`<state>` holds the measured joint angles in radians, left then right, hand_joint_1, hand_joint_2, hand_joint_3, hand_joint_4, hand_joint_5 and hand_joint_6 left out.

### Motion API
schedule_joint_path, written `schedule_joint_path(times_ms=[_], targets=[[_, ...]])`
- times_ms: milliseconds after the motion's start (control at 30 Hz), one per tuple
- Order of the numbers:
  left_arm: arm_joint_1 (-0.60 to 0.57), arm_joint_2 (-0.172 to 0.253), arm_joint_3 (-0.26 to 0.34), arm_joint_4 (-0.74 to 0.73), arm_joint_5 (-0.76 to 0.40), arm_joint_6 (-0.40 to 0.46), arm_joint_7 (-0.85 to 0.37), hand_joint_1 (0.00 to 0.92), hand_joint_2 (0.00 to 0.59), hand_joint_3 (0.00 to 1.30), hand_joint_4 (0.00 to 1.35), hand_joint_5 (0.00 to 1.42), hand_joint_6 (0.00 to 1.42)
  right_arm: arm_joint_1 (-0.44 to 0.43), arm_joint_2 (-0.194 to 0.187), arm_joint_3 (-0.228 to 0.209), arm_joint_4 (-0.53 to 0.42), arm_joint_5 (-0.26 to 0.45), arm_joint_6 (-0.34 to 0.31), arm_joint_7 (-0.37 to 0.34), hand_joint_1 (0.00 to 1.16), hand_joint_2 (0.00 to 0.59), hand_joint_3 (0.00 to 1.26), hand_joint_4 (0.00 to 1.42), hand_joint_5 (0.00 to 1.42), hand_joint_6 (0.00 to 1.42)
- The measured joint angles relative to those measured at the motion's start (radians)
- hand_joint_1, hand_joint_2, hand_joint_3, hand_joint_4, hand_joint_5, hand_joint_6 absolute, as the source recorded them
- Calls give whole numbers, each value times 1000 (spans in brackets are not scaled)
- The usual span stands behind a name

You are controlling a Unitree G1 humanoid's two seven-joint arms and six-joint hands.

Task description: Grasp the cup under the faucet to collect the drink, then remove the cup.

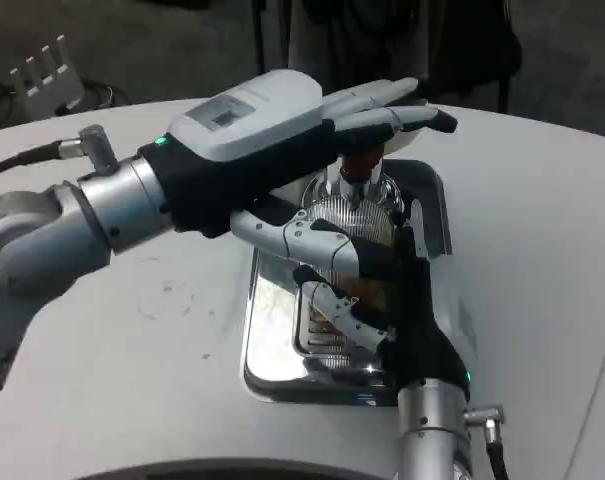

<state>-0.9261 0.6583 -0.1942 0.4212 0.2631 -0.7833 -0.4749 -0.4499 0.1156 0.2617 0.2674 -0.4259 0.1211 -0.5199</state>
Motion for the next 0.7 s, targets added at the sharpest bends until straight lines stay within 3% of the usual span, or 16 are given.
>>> schedule_joint_path(times_ms=[700], targets=[[16, 30, 17, 2, -15, -3, -4, 0, 114, 165, 0, 34, 271, -4, 0, 27, 81, 60, -90, -150, 751, 227, 345, 399, 408, 398]])
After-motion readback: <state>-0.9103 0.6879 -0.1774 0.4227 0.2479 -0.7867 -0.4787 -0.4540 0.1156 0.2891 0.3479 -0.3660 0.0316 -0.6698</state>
